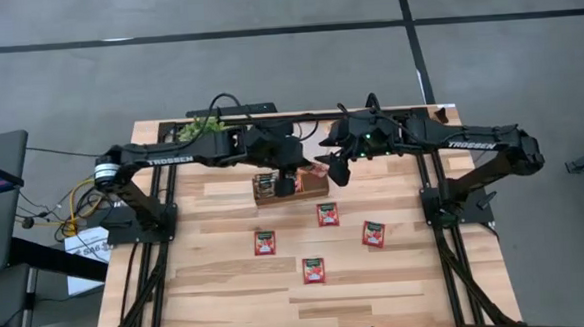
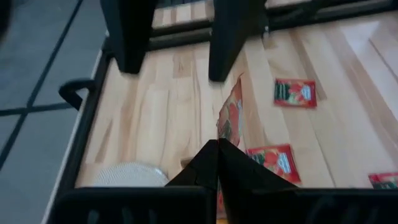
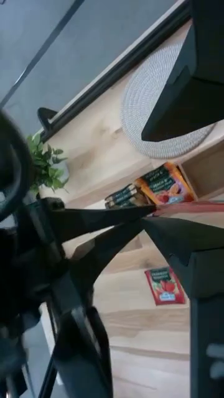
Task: Pick & Place Tea
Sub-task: Put the red tea bag into the right section of the wooden organizer
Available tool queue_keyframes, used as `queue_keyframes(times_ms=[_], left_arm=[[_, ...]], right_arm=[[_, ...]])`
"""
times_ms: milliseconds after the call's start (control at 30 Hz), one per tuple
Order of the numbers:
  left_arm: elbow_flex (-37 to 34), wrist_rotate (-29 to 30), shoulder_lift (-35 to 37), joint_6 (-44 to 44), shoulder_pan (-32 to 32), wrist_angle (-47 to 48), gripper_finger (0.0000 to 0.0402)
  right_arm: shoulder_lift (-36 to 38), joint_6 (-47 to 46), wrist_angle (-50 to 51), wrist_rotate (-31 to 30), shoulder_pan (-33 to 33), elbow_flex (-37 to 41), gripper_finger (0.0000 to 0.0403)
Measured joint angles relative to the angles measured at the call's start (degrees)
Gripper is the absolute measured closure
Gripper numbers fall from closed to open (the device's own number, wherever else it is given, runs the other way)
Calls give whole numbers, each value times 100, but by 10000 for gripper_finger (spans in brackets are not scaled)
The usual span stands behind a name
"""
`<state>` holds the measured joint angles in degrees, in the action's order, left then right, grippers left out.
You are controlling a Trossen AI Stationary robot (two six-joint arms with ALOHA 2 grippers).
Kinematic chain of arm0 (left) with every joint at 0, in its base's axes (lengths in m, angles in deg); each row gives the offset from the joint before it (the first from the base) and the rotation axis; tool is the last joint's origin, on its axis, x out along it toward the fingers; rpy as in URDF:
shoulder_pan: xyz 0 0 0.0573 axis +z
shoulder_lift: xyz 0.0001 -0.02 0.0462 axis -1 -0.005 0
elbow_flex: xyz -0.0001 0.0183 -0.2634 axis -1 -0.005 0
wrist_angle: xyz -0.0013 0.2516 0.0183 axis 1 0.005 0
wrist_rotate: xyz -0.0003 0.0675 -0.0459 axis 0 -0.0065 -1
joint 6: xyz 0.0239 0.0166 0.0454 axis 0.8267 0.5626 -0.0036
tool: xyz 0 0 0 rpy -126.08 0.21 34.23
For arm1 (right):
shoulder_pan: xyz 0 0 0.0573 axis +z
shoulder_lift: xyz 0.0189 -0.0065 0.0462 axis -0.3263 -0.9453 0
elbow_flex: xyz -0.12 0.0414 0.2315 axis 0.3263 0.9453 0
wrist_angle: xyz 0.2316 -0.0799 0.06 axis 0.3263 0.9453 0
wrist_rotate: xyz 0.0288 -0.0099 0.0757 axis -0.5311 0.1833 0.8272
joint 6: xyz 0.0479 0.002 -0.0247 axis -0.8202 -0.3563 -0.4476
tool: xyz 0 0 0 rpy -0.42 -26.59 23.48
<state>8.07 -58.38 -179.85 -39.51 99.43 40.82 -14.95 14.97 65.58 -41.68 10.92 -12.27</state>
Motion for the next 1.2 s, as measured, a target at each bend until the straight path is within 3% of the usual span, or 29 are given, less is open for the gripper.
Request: queue_keyframes(times_ms=[500, 1200], left_arm=[[107, 102, -4, 56, 4, -373, 401], [102, 327, -17, 113, 22, 29, 401]], right_arm=[[0, 239, 247, 2, -102, 0, 242], [-202, 202, 177, 262, -91, 4, 243]])
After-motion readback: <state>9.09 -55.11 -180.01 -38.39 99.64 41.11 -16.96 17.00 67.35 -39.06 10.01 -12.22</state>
